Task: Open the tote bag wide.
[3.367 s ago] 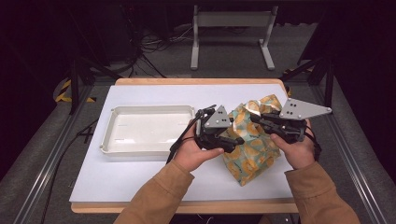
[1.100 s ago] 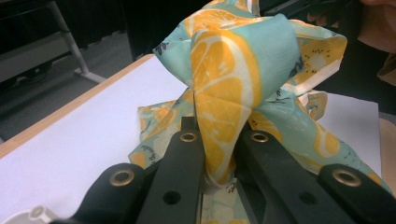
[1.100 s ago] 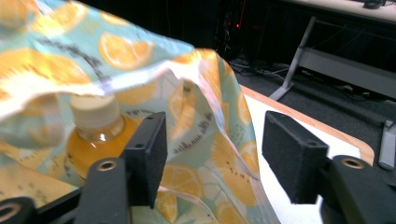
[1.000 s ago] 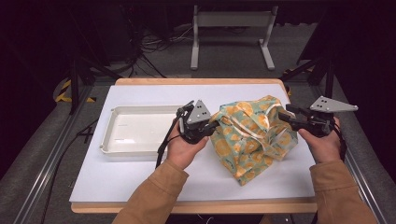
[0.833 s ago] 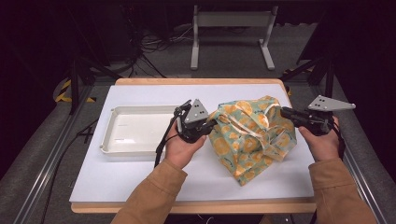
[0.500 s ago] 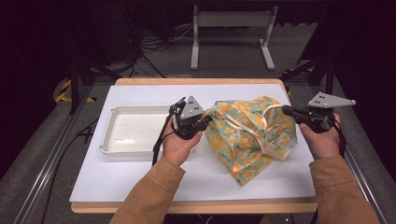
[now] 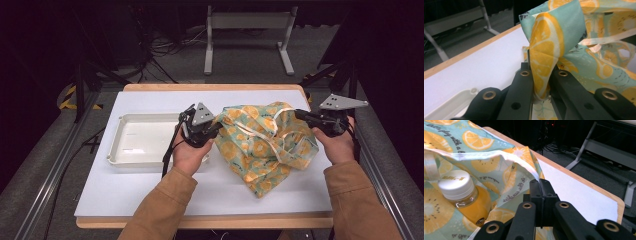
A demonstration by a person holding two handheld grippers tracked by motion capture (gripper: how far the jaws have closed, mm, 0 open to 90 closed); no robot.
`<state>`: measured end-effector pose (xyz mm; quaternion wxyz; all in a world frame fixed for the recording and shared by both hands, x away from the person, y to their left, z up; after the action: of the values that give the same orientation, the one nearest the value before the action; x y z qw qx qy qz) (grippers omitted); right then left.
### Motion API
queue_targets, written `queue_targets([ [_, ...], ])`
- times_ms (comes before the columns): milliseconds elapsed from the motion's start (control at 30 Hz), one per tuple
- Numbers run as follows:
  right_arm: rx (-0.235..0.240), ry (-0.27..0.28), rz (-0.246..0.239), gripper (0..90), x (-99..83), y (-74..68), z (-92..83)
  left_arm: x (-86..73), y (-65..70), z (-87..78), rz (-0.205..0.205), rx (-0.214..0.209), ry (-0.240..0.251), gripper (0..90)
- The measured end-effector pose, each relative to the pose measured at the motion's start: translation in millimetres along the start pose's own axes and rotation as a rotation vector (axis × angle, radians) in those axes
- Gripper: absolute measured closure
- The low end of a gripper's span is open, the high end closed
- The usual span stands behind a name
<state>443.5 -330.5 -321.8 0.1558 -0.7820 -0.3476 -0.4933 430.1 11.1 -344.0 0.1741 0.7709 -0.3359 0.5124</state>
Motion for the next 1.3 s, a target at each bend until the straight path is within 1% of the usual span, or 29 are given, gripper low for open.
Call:
queue_targets([
  [67, 0.004, -0.003, 0.0, 90.0, 0.3, -0.4, 2.5, -2.8, -0.2, 0.5, -0.009, 0.011, -0.016, 89.3],
  [100, 0.006, -0.003, 0.002, 90.0, 0.7, -0.7, 3.7, -4.4, -1.0, 1.3, -0.005, 0.023, -0.027, 89.3],
  [133, 0.008, -0.006, 0.001, 90.0, 1.3, -0.9, 5.9, -5.7, -0.9, 2.2, -0.013, 0.028, -0.034, 89.3],
  [233, 0.012, -0.014, -0.001, 90.0, 2.3, -2.0, 11.5, -10.8, -1.1, 5.0, -0.026, 0.04, -0.061, 89.3],
  [300, 0.013, -0.02, -0.002, 90.0, 1.7, -2.1, 14.4, -13.7, 0.0, 7.0, -0.024, 0.04, -0.074, 89.3],
  [333, 0.015, -0.023, 0.001, 90.0, 0.8, -2.2, 15.6, -15.4, 1.4, 8.0, -0.017, 0.041, -0.088, 89.3],
  [400, 0.016, -0.033, 0.005, 90.0, -2.1, -1.4, 18.5, -19.0, 5.1, 11.6, 0.012, 0.053, -0.111, 89.3],
  [467, 0.018, -0.04, 0.014, 90.0, -4.7, -0.9, 20.7, -22.2, 7.7, 14.9, 0.026, 0.056, -0.131, 89.3],
  [567, 0.021, -0.052, 0.021, 90.0, -9.3, -0.1, 23.8, -28.3, 10.6, 20.9, 0.031, 0.055, -0.161, 89.3],
  [633, 0.019, -0.057, 0.025, 90.0, -11.8, 0.8, 25.2, -31.6, 12.4, 24.2, 0.023, 0.044, -0.17, 89.3],
  [700, 0.019, -0.063, 0.033, 90.0, -14.6, 2.1, 26.4, -34.4, 14.3, 27.0, 0.029, 0.038, -0.182, 89.2],
  [800, 0.019, -0.07, 0.041, 90.0, -18.0, 3.9, 28.3, -38.5, 17.8, 31.9, 0.026, 0.027, -0.208, 89.2],
  [933, 0.02, -0.088, 0.046, 90.0, -23.8, 5.4, 31.9, -43.4, 22.7, 38.0, 0.045, 0.021, -0.243, 89.2],
  [1067, 0.017, -0.099, 0.058, 90.0, -28.3, 7.2, 33.7, -46.1, 26.0, 41.6, 0.058, 0.018, -0.26, 89.2],
  [1167, 0.018, -0.113, 0.067, 90.0, -33.2, 8.7, 36.3, -48.6, 28.1, 45.2, 0.072, 0.021, -0.282, 89.1],
  [1200, 0.017, -0.116, 0.071, 90.0, -34.7, 8.9, 37.1, -49.6, 28.7, 46.7, 0.068, 0.02, -0.281, 89.1],
  [1300, 0.019, -0.127, 0.077, 90.0, -38.8, 9.6, 39.5, -52.2, 29.2, 49.9, 0.075, 0.019, -0.299, 89.1],
])
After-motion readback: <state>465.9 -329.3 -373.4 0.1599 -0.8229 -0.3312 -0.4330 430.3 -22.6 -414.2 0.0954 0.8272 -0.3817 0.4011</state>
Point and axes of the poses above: each handheld gripper's, and its own axes: z roughly forward along the jaws, x roughly out of its top, y roughly to its right, the point moved 3 cm from there along z, roughly forward along the jaws, and after that the axes turned 6 degrees about x, right-handed, at the moved point
